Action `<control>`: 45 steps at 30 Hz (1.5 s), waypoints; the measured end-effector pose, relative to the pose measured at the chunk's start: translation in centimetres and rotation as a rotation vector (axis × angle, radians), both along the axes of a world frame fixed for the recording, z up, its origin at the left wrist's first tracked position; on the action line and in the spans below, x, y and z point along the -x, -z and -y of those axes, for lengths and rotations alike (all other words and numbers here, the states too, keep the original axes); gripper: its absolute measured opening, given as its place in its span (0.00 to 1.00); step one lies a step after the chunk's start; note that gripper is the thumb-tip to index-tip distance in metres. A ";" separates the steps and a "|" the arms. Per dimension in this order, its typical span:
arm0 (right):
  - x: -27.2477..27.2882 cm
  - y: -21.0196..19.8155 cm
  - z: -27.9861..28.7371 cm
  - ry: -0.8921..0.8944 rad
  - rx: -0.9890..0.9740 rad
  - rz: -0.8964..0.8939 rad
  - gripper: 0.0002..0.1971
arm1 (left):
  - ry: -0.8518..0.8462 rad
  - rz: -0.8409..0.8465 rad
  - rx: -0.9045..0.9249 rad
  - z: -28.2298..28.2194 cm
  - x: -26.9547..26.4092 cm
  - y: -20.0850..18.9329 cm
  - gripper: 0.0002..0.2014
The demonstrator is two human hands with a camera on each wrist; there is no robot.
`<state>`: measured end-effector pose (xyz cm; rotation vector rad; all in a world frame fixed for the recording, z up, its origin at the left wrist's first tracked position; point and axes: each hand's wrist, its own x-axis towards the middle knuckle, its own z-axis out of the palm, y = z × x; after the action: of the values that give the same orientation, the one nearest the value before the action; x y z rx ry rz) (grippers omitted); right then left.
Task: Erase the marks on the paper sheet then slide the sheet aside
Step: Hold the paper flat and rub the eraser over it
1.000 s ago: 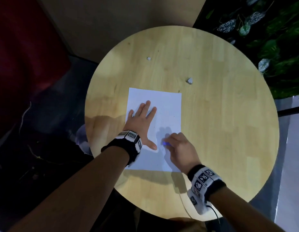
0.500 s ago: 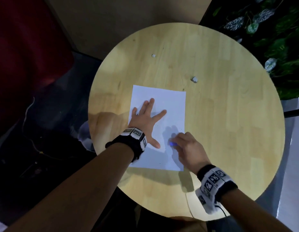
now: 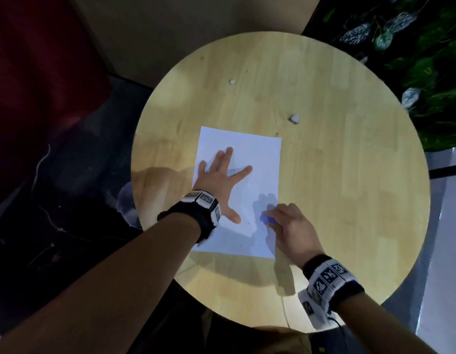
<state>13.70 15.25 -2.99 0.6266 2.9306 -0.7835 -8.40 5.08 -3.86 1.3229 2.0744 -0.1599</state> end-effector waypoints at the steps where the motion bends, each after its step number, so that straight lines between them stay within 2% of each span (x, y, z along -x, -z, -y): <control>1: 0.6 0.0 -0.6 -0.013 -0.014 -0.010 0.07 | 0.001 -0.005 0.000 0.0 -0.1 0.0 0.69; 4: 5.3 0.5 -3.0 0.054 -0.068 -0.032 0.05 | 0.012 -0.019 0.003 -0.2 -0.1 0.0 0.70; 8: 9.9 0.9 -6.3 0.211 -0.090 -0.057 0.07 | 0.011 0.006 0.014 -0.2 0.0 -0.1 0.71; 12: 7.6 -0.3 -6.6 0.304 -0.081 -0.138 0.06 | 0.013 -0.035 0.015 -0.7 -0.3 -0.6 0.69; 16: 5.0 -0.8 -5.5 0.399 -0.095 -0.236 0.04 | -0.025 0.047 -0.126 -1.6 -0.6 -0.8 0.54; 18: 4.9 -0.7 -4.9 0.440 -0.104 -0.281 0.05 | -0.050 0.041 -0.145 -2.0 -1.3 -0.4 0.51; 20: 5.5 -0.3 -4.6 0.431 -0.096 -0.278 0.06 | -0.039 0.001 -0.121 -2.2 -2.2 0.3 0.55; 24: 8.1 1.4 -5.8 0.296 -0.057 -0.184 0.07 | -0.028 -0.020 -0.072 -2.1 -2.7 1.2 0.61; 27: 8.7 2.0 -6.5 0.317 -0.057 -0.121 0.06 | -0.028 -0.002 -0.058 -2.3 -2.5 1.2 0.63; 32: 2.2 0.6 -1.6 0.084 -0.051 -0.057 0.07 | -0.057 0.004 -0.069 -2.5 -2.7 1.2 0.64; 34: 1.5 0.2 -1.8 0.002 -0.052 -0.029 0.07 | -0.059 0.009 -0.068 -2.5 -2.7 1.1 0.64; 37: 6.0 1.0 -4.9 0.099 -0.073 -0.058 0.04 | -0.055 0.010 -0.065 -2.5 -2.6 1.1 0.64; 40: 10.2 1.8 -7.0 0.236 -0.064 -0.086 0.06 | -0.048 0.025 -0.056 -2.5 -2.4 1.0 0.64; 42: 9.3 1.8 -5.6 0.253 -0.066 -0.108 0.05 | -0.056 0.032 -0.063 -2.3 -2.5 1.0 0.64; 45: 3.8 0.9 -1.6 0.204 -0.025 -0.099 0.06 | -0.075 0.021 -0.084 -2.3 -2.6 1.0 0.64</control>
<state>9.87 16.87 -3.89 0.9262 3.0035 -0.8189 -5.77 7.38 -4.84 1.2884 2.1293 -0.0265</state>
